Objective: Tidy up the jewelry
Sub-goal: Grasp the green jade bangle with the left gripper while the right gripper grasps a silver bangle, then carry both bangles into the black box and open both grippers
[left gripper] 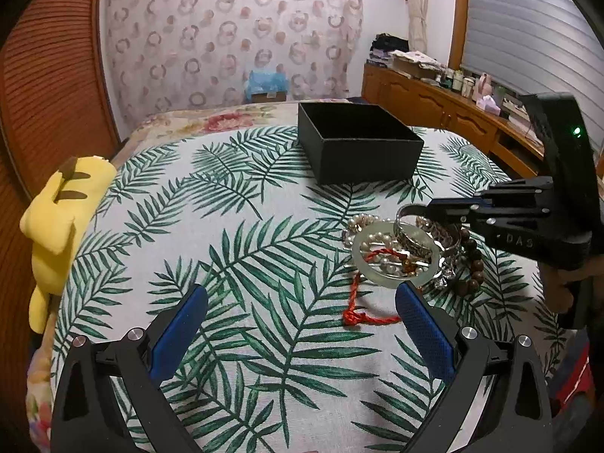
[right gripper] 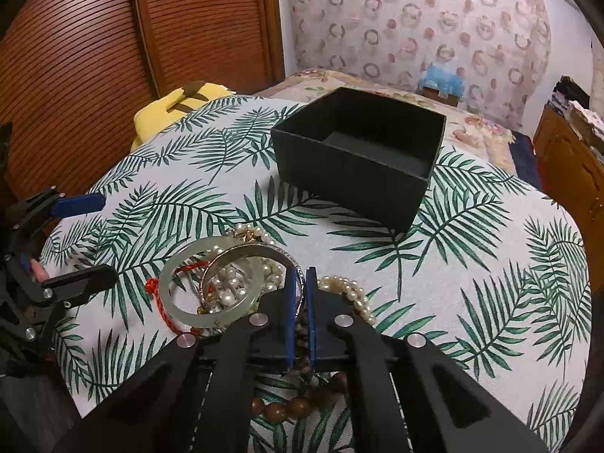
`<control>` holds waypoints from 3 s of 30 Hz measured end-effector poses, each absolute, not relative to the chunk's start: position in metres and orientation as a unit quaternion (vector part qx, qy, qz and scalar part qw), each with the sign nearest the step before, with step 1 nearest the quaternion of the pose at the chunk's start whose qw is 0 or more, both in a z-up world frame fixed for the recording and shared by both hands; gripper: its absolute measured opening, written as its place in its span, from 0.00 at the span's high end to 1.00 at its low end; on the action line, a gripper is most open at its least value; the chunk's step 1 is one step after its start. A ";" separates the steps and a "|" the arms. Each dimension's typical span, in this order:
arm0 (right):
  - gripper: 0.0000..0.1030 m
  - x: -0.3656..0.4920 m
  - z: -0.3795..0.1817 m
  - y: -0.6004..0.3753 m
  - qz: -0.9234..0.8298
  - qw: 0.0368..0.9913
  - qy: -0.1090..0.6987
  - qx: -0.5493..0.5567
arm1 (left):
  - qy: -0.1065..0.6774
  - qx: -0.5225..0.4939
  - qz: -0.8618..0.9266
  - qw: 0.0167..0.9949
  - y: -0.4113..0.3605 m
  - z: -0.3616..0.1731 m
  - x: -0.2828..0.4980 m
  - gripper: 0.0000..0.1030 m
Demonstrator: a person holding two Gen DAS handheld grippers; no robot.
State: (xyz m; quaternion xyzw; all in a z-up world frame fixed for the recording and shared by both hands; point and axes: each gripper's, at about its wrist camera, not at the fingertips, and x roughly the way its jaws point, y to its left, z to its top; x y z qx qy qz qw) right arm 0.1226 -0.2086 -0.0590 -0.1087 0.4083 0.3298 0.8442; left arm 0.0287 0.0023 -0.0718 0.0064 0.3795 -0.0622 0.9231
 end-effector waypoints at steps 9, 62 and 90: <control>0.95 0.113 -0.036 -0.233 0.318 0.868 0.373 -0.082 | 0.397 0.006 -0.095 0.913 -0.009 -0.079 0.039 0.06; 0.95 0.134 -0.016 -0.257 0.284 0.898 0.327 -0.083 | 0.373 0.023 -0.169 0.912 -0.040 -0.053 0.089 0.33; 0.91 0.243 -0.021 -0.227 0.290 0.896 0.331 -0.057 | 0.353 0.041 -0.140 0.924 -0.046 -0.027 0.170 0.33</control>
